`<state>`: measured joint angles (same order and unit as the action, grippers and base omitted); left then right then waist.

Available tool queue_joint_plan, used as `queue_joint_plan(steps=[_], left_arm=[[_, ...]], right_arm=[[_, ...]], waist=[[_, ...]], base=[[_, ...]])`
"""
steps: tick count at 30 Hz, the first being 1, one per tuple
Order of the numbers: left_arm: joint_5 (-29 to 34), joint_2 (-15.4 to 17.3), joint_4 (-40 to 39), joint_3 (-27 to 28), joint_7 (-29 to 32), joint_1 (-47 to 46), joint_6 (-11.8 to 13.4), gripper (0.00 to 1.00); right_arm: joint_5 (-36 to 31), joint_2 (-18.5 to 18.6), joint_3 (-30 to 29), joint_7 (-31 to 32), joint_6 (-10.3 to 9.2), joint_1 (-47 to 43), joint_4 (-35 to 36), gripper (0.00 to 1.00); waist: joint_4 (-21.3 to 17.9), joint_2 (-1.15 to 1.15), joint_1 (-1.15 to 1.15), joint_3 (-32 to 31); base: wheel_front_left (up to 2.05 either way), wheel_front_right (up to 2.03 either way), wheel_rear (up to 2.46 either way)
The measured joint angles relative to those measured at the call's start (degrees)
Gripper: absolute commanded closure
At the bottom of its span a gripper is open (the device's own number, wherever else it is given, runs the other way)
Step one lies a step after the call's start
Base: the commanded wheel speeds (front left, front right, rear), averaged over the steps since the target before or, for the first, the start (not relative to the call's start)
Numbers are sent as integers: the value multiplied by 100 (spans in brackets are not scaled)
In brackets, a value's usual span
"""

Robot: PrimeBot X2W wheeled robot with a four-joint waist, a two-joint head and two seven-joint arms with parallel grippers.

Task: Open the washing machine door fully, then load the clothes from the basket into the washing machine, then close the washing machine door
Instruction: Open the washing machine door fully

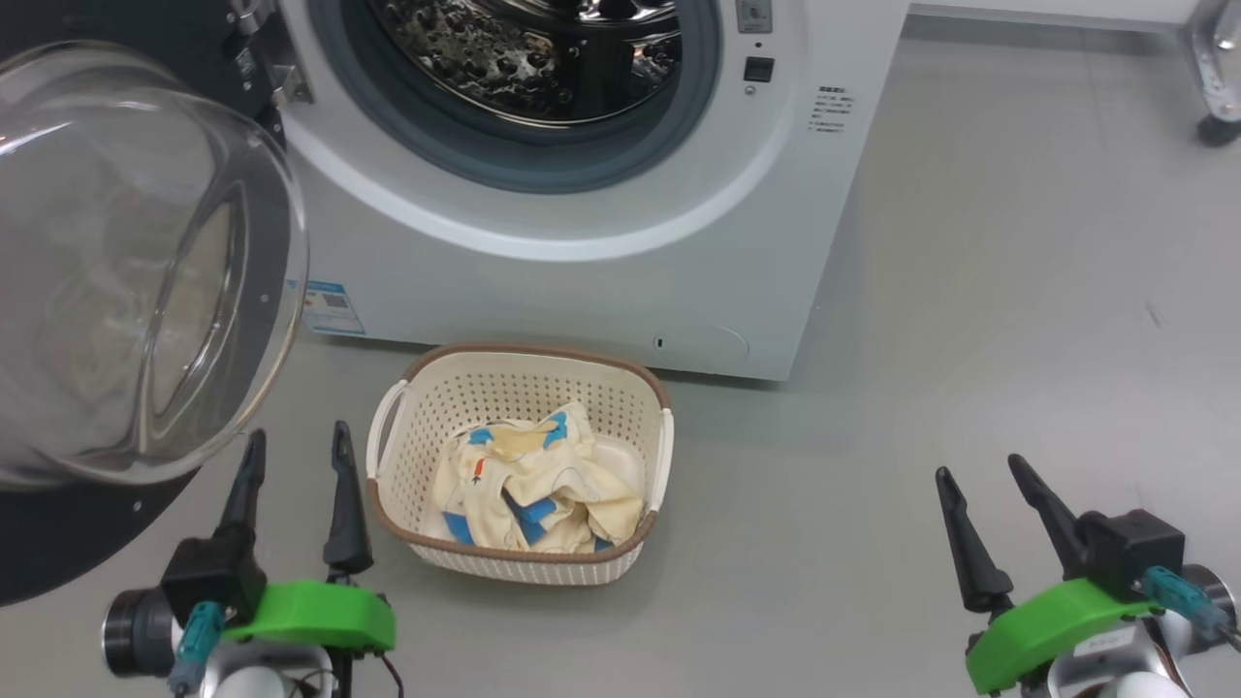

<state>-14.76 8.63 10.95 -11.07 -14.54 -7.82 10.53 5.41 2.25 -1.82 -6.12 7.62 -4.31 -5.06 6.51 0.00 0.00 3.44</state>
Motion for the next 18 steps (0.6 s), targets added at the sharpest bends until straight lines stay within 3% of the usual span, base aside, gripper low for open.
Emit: queue_joint_plan(steps=[8,18], left_arm=[[73,-120,199,-224,-1,1,-90,0],[116,-172,246,-225,-5,94,-32,0]], right_arm=[[-147,0,141,1,0,2,-1,0],[-203,0,181,9,0,-4,58,0]], waist=[[-571,0,0,-55],[-1054,0,0,-120]], base=[[0,0,0],[0,0,0]])
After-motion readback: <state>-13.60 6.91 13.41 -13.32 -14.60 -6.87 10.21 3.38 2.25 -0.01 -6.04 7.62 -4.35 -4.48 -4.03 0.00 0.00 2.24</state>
